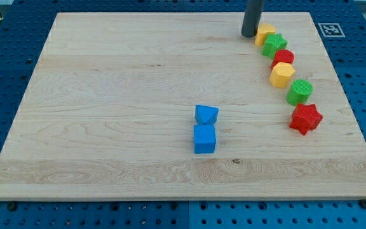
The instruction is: Slide the blue cube to the bottom right
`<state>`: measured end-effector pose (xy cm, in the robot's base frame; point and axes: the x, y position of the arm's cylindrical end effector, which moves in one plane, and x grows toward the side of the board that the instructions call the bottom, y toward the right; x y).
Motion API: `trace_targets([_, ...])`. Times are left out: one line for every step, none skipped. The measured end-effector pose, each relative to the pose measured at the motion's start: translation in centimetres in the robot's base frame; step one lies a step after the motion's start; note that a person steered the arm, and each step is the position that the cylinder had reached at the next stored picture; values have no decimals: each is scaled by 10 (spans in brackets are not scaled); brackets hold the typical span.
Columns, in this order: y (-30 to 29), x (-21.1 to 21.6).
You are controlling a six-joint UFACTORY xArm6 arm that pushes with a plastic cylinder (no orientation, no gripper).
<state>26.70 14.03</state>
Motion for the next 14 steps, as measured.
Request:
trace_targets([6, -3])
trace_targets([22, -9])
trace_targets([24, -9])
trace_targets([3, -9])
trace_targets([-27, -3])
trace_targets([-71, 26])
trace_targets([-126, 62])
trace_targets([-176, 95])
trace_targets([-203, 134])
trace_targets([-203, 171])
trace_targets([-203, 171])
trace_targets([-195, 197])
trace_targets([-176, 219])
trace_targets([-168, 243])
